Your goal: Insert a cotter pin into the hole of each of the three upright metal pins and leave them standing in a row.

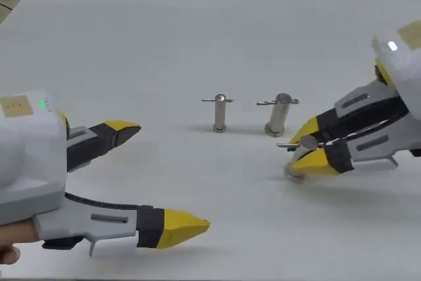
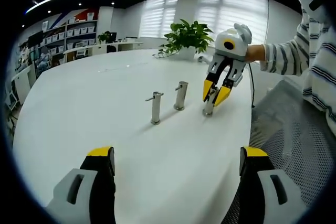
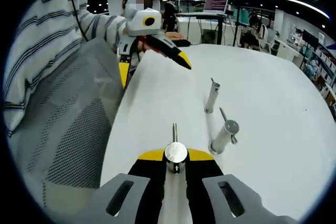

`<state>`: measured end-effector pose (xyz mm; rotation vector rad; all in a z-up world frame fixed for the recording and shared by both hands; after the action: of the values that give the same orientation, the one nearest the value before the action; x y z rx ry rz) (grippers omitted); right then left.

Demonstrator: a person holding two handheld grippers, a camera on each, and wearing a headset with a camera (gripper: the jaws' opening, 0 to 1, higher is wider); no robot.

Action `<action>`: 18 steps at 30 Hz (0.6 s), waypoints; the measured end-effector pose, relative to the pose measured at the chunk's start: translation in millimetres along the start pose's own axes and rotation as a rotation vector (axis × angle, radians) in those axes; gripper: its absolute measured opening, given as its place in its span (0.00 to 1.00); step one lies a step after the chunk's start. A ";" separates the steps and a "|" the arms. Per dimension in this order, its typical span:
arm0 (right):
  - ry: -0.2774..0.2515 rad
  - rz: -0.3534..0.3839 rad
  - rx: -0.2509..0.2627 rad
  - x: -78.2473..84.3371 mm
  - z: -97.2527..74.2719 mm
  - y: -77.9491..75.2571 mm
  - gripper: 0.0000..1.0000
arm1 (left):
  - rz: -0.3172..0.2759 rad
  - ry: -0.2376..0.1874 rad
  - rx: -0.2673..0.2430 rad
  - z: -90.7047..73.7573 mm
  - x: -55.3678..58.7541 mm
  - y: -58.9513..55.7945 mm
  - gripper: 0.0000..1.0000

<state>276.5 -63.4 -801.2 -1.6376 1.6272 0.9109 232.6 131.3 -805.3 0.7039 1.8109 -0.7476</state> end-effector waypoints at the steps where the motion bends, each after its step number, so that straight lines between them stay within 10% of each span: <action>1: 0.004 -0.005 0.001 2.5 -4.1 -2.8 0.14 | -0.007 0.005 -0.015 0.0 -0.3 1.7 0.99; 18: 0.017 -0.023 0.013 26.8 -40.3 -61.4 0.14 | -0.008 0.032 -0.035 1.5 -7.1 -9.2 0.99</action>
<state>338.9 -110.5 -803.0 -1.6559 1.6198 0.8747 228.9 123.4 -797.5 0.6890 1.8527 -0.7116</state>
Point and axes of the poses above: the centre of the closed fingertips' face, and the gripper's own axes: z roughly forward along the fingers, y roughly to its left, x roughly out of its underside, the point moved 4 cm from there along -z, roughly backward along the fingers, and after that the axes turned 12 degrees about -y, right-handed, at the moved point
